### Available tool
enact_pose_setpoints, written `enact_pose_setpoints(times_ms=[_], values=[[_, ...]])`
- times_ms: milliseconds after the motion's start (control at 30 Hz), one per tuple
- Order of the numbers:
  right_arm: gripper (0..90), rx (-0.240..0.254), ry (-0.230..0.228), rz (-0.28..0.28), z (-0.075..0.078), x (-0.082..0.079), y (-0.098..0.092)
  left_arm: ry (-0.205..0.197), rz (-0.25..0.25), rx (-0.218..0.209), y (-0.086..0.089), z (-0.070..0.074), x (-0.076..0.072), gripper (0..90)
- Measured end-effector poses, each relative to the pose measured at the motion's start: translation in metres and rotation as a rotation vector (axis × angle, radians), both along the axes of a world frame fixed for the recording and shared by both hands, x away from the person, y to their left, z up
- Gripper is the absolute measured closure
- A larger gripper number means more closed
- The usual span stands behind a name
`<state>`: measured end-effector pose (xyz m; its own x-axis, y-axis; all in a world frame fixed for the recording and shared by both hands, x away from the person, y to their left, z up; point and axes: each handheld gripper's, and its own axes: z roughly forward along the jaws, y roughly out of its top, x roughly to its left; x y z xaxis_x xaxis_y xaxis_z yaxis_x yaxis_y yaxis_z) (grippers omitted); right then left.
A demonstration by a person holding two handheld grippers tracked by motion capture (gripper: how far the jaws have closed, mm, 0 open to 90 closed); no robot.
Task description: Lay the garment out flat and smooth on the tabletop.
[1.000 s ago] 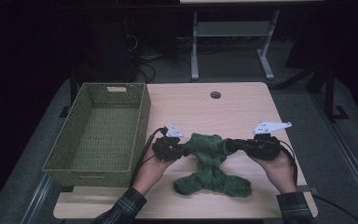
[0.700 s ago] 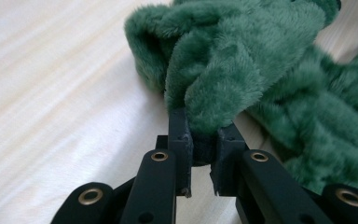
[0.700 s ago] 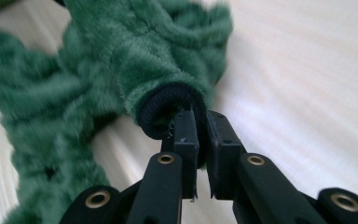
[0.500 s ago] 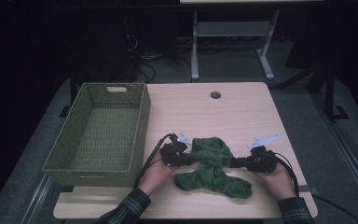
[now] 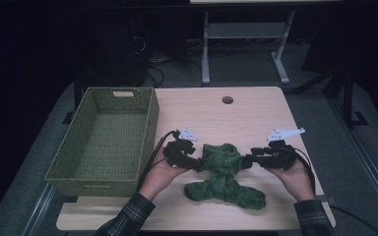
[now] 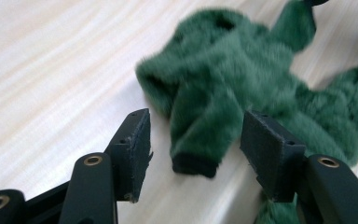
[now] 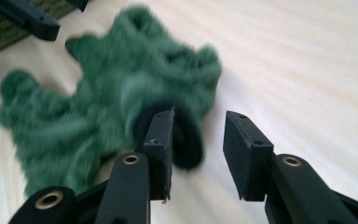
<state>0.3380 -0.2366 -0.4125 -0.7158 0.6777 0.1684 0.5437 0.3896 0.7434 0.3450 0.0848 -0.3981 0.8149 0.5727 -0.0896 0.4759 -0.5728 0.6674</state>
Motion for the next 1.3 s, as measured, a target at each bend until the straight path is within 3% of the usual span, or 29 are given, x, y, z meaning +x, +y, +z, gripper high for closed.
enact_pose_setpoints(times_ms=[67, 233, 300, 400, 533, 567, 600, 633, 667, 700, 833, 867, 900, 967, 1000, 1033, 1067, 1167, 1300], values=[[62.2, 0.003, -0.012, -0.002, 0.002, 0.005, 0.003, -0.001, 0.001, 0.0, -0.002, 0.002, 0.004, 41.7], [61.8, -0.003, -0.005, 0.019, 0.009, 0.037, 0.025, 0.001, 0.002, 0.01, -0.007, -0.001, 0.013, 41.3], [61.8, -0.026, 0.035, 0.031, 0.004, 0.056, 0.04, 0.006, 0.011, 0.007, -0.008, -0.002, 0.017, 41.3], [62.1, -0.043, 0.048, 0.04, -0.003, 0.067, 0.048, 0.006, 0.021, -0.002, -0.008, -0.001, 0.023, 41.3], [63.0, -0.078, 0.12, 0.05, -0.018, 0.082, 0.061, -0.003, 0.032, -0.008, -0.007, 0.002, 0.03, 41.3], [72.7, -0.092, 0.152, 0.071, -0.026, 0.086, 0.066, 0.0, 0.034, -0.008, -0.007, 0.002, 0.031, 41.3], [72.7, -0.092, 0.152, 0.071, -0.026, 0.086, 0.066, -0.003, 0.039, -0.009, -0.007, 0.002, 0.031, 41.3], [83.0, -0.124, 0.163, 0.092, -0.031, 0.087, 0.07, -0.002, 0.041, -0.009, -0.007, 0.002, 0.032, 41.3], [83.0, -0.124, 0.163, 0.092, -0.031, 0.087, 0.07, 0.0, 0.043, -0.009, -0.006, 0.002, 0.032, 41.3], [85.7, -0.138, 0.153, 0.1, -0.032, 0.087, 0.071, 0.0, 0.046, -0.009, -0.006, 0.002, 0.033, 41.3], [87.9, -0.103, 0.102, 0.098, -0.017, 0.08, 0.069, -0.003, 0.049, -0.006, -0.004, 0.003, 0.035, 41.3], [88.3, -0.08, 0.049, 0.087, -0.005, 0.076, 0.066, -0.005, 0.053, -0.009, -0.004, 0.004, 0.036, 41.3], [88.3, -0.08, 0.049, 0.087, -0.005, 0.076, 0.066, -0.005, 0.056, -0.013, -0.004, 0.005, 0.036, 41.3], [88.3, -0.058, 0.003, 0.078, 0.008, 0.072, 0.061, -0.01, 0.061, -0.016, -0.005, 0.006, 0.038, 41.3], [88.3, -0.037, -0.056, 0.071, 0.019, 0.069, 0.057, -0.016, 0.058, -0.015, -0.005, 0.007, 0.039, 41.3], [88.3, -0.037, -0.056, 0.071, 0.019, 0.069, 0.057, -0.016, 0.062, -0.02, -0.005, 0.008, 0.039, 41.3], [88.2, -0.011, -0.093, 0.062, 0.028, 0.067, 0.054, -0.019, 0.068, -0.023, -0.006, 0.008, 0.04, 41.3], [88.0, -0.009, -0.116, 0.052, 0.03, 0.067, 0.051, -0.03, 0.076, -0.02, -0.008, 0.008, 0.042, 41.3], [87.5, -0.051, -0.08, 0.024, 0.012, 0.071, 0.046, -0.035, 0.089, -0.007, -0.012, 0.003, 0.048, 41.3]])
